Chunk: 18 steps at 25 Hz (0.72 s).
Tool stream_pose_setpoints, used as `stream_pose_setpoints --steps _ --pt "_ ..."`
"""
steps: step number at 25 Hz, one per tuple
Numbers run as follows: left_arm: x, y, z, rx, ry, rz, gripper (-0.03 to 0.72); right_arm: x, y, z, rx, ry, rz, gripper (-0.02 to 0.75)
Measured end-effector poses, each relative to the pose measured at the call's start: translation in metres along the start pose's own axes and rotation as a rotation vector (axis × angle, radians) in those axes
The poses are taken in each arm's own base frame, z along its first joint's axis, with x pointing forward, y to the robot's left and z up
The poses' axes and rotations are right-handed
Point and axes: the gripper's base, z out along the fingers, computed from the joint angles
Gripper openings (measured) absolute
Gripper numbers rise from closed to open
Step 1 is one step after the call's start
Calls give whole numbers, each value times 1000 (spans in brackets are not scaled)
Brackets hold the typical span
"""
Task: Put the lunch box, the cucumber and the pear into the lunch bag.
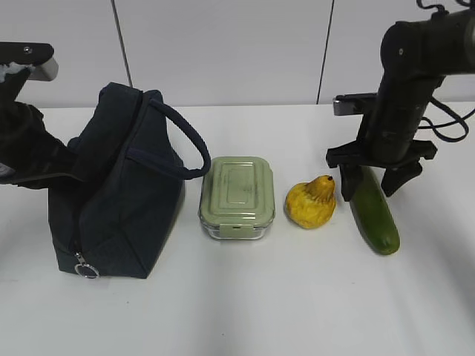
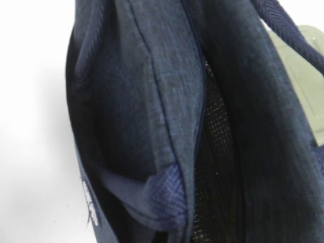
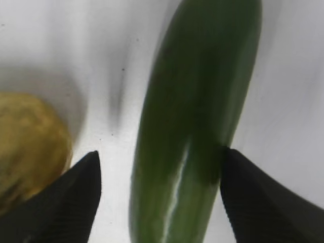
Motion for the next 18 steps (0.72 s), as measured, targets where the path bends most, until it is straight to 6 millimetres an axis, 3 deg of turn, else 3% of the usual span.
stream_pose_setpoints --steps 7,11,13,15,18 --pt "0 0 0 -1 0 2 -16 -1 -1 18 8 56 3 554" --pt "0 0 0 -1 0 2 -16 -2 -1 16 18 60 -2 441" --pt "0 0 0 -1 0 2 -16 -5 -2 12 25 47 -7 426" --pt "0 0 0 -1 0 2 -16 -11 -2 -4 32 -2 -14 425" --pt "0 0 0 -1 0 2 -16 -22 1 -56 17 -153 -17 425"
